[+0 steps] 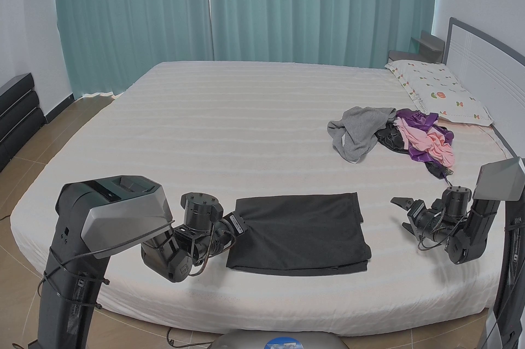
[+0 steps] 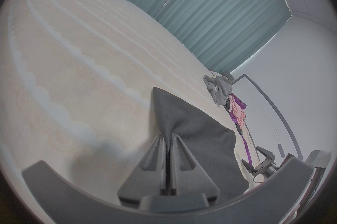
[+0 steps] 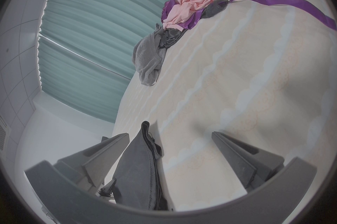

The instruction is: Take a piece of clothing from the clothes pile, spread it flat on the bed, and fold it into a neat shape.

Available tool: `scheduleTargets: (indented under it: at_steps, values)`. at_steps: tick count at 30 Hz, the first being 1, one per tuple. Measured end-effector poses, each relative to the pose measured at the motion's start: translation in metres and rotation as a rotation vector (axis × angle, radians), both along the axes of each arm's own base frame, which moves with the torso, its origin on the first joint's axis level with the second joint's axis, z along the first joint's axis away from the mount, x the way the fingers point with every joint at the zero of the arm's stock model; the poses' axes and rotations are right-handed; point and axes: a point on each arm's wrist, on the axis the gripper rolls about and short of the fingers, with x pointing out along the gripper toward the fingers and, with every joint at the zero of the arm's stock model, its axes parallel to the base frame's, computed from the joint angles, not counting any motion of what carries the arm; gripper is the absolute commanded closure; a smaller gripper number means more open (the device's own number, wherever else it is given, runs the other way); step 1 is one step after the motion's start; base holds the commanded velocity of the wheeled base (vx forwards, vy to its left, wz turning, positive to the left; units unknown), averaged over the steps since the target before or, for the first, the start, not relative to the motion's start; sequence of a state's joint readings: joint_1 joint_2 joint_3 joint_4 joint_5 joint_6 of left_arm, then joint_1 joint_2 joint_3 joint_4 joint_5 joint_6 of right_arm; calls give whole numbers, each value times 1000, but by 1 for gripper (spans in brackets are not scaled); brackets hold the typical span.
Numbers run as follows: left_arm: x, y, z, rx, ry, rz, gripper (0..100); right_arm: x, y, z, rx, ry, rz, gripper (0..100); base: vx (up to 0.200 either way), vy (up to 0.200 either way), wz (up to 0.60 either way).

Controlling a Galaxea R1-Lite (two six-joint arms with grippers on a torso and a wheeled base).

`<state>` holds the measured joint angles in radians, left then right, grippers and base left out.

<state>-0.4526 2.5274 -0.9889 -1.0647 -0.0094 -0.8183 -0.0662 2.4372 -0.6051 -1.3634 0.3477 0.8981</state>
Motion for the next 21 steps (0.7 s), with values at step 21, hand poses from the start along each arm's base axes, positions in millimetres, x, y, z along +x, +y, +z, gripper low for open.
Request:
scheduleTargets:
  at_steps: [21]
  values:
    - [-5, 8, 6, -37, 31, 37, 100, -1, 0, -1, 1, -4, 0, 0, 0, 200, 0]
